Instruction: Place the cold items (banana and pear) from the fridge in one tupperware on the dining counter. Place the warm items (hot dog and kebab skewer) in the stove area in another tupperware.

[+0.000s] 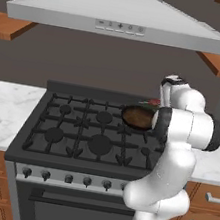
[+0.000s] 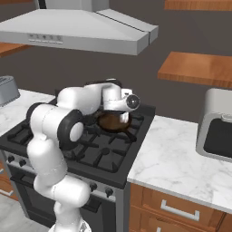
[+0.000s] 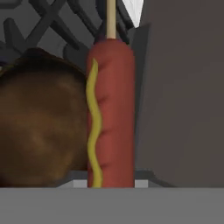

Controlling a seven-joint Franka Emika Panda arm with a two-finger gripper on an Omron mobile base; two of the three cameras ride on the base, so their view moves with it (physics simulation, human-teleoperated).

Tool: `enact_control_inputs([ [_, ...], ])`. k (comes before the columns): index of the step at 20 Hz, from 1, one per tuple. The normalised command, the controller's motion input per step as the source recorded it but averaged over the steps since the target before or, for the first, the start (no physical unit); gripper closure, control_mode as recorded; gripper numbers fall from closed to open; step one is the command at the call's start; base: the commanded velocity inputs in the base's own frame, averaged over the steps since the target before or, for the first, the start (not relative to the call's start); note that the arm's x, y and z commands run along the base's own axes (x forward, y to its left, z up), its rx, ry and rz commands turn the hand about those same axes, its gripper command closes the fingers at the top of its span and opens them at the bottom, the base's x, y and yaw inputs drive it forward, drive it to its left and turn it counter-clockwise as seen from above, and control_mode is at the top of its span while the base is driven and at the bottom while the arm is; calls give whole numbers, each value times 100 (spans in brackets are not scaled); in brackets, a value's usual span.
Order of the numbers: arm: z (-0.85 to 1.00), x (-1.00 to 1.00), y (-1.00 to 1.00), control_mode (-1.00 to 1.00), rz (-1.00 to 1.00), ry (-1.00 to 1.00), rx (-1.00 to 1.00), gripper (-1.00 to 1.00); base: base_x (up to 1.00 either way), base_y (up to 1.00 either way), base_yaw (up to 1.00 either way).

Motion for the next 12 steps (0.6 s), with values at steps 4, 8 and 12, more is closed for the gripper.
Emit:
enact_control_inputs([
  [4, 81, -100, -26, -100, 25, -2, -17, 100, 0, 0, 0],
  [8, 69, -100, 0, -100, 32, 0, -58, 100, 0, 0, 0],
  [12, 40, -100, 0, -100, 30, 0, -59, 100, 0, 0, 0],
])
